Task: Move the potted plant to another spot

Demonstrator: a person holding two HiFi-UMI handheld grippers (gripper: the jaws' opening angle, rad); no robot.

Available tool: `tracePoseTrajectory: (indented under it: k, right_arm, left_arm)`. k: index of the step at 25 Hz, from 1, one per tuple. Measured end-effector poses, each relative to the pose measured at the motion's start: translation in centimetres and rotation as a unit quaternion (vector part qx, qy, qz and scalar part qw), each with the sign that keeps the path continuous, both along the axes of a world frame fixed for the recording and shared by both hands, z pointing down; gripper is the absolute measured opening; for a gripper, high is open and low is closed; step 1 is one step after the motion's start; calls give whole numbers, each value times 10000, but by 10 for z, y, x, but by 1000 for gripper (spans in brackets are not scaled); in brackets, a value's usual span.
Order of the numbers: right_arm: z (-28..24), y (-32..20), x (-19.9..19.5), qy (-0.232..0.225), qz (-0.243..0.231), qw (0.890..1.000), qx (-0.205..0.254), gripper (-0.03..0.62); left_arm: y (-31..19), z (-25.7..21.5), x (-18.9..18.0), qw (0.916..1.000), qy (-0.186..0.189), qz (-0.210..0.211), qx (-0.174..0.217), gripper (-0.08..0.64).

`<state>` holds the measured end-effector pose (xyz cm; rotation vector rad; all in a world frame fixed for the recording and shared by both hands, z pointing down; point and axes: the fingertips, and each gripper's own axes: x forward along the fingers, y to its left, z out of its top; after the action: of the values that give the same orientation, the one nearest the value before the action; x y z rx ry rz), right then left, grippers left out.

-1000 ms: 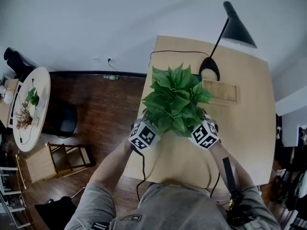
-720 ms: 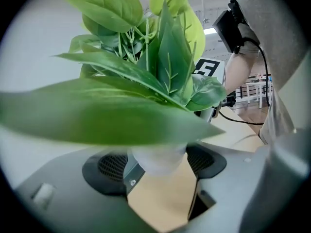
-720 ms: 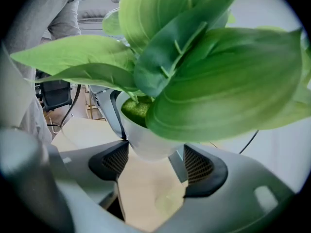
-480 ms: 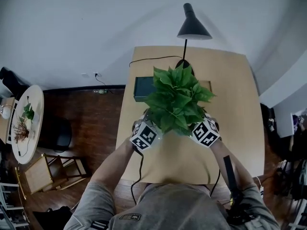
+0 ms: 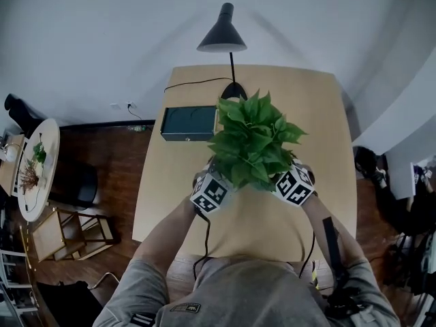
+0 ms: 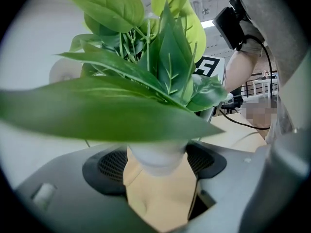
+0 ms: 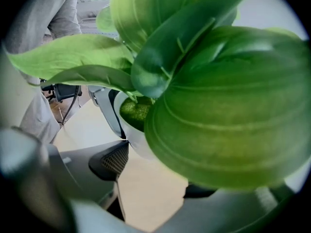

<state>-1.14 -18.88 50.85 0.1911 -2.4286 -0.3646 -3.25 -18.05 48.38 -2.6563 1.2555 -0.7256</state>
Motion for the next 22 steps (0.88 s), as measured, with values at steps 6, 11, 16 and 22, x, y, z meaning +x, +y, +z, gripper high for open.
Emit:
tracePoseTrajectory:
  k: [6, 11, 16, 22]
  right_arm:
    - [13, -14, 49, 128, 138, 9998, -92, 358]
    - [32, -29, 77, 293, 322, 9989, -185, 357]
    - [61, -43, 88, 482, 476, 9970, -377, 357]
    - [90, -60, 97, 641, 597, 9944, -586, 357]
  left_arm:
    - [-15, 13, 48, 9998, 38, 141, -120, 382]
    - [-30, 29, 74, 9992, 77, 282, -266, 382]
    - [-46, 57, 84, 9976, 166, 416, -526, 382]
    - [-64, 88, 92, 9955, 226, 520, -763, 382]
